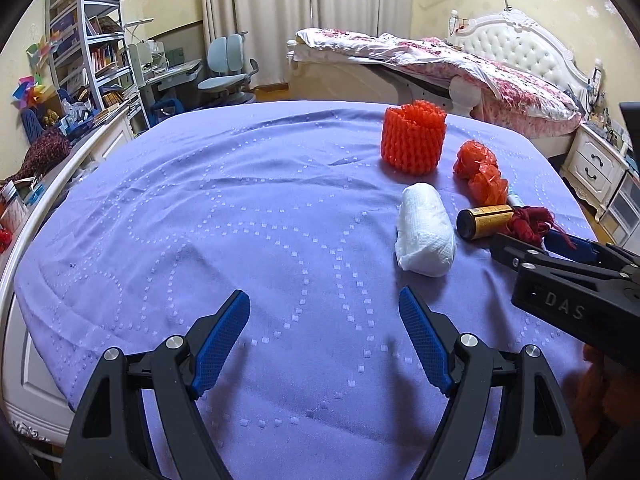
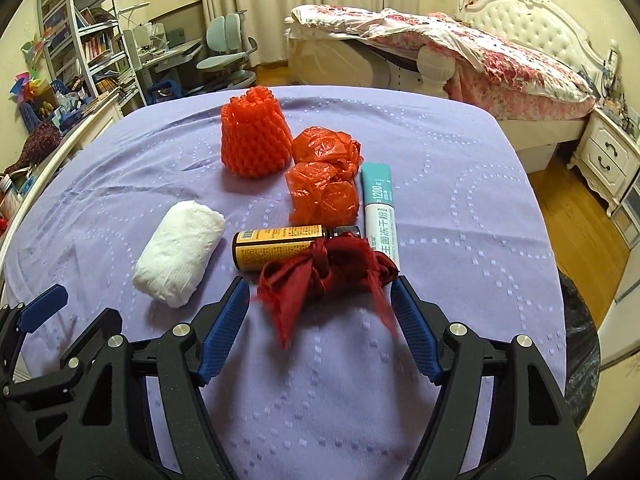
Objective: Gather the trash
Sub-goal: 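Grasp the dark red mesh bag with the right tool, then grasp the white tissue roll with the left tool, then carry the white roll and red mesh bag over the bin and release both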
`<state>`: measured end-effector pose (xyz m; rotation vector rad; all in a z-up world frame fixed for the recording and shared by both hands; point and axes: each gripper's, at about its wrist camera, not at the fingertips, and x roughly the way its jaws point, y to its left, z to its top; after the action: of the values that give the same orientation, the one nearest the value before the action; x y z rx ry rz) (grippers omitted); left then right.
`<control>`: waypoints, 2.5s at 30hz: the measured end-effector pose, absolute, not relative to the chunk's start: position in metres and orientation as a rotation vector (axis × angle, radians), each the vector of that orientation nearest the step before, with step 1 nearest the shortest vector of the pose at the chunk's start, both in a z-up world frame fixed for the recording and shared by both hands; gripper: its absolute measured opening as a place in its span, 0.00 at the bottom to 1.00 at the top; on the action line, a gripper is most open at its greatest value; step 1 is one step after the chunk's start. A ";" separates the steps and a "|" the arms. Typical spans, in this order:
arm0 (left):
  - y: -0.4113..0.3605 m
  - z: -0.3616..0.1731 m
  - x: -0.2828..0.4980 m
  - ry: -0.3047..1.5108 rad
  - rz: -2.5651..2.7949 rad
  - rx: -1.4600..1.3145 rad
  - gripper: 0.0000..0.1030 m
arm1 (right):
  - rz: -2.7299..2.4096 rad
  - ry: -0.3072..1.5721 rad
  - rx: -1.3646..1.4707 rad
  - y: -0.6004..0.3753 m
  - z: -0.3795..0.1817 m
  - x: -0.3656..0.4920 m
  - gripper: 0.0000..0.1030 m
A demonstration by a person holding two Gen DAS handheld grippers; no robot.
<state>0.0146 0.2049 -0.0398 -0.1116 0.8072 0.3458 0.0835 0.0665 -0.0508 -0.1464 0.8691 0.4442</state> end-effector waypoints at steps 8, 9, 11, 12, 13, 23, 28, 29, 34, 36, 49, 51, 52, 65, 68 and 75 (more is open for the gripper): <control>0.201 -0.039 0.020 0.805 0.327 -0.109 0.75 | 0.459 0.894 -0.162 0.063 -0.052 0.085 0.30; 0.200 -0.039 0.021 0.804 0.323 -0.109 0.75 | 0.458 0.893 -0.171 0.062 -0.053 0.083 0.29; 0.198 -0.038 0.022 0.803 0.315 -0.108 0.75 | 0.456 0.890 -0.170 0.057 -0.053 0.081 0.29; 0.197 -0.038 0.022 0.803 0.312 -0.108 0.75 | 0.453 0.891 -0.162 0.052 -0.053 0.080 0.29; 0.196 -0.039 0.023 0.804 0.308 -0.107 0.75 | 0.450 0.891 -0.156 0.049 -0.053 0.078 0.29; 0.189 -0.038 0.031 0.797 0.282 -0.104 0.75 | 0.429 0.887 -0.140 0.015 -0.052 0.071 0.29; 0.183 -0.037 0.039 0.792 0.256 -0.107 0.77 | 0.413 0.887 -0.130 0.002 -0.053 0.074 0.29; 0.181 -0.037 0.042 0.792 0.252 -0.105 0.77 | 0.413 0.887 -0.127 0.000 -0.053 0.075 0.29; 0.178 -0.039 0.055 0.799 0.243 -0.099 0.77 | 0.413 0.884 -0.133 -0.004 -0.053 0.077 0.30; 0.179 -0.040 0.058 0.802 0.241 -0.102 0.77 | 0.414 0.884 -0.131 -0.004 -0.053 0.076 0.30; 0.177 -0.045 0.057 0.838 0.168 -0.122 0.34 | 0.421 0.880 -0.112 -0.005 -0.053 0.073 0.30; 0.176 -0.044 0.053 0.832 0.167 -0.119 0.34 | 0.420 0.879 -0.112 -0.005 -0.053 0.072 0.30; 0.175 -0.044 0.051 0.829 0.166 -0.119 0.34 | 0.420 0.879 -0.112 -0.005 -0.053 0.072 0.30; 0.145 -0.037 0.026 0.812 0.108 -0.141 0.34 | 0.407 0.855 -0.091 -0.025 -0.047 0.051 0.30; 0.130 -0.033 0.022 0.797 0.087 -0.124 0.34 | 0.391 0.845 -0.081 -0.037 -0.044 0.045 0.30; 0.094 -0.029 0.020 0.784 0.027 -0.101 0.34 | 0.340 0.824 -0.050 -0.068 -0.038 0.036 0.30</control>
<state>0.0199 0.0941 -0.0292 -0.1009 0.7836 0.0269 0.0355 -0.0679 -0.0377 -0.0498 0.8238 0.3404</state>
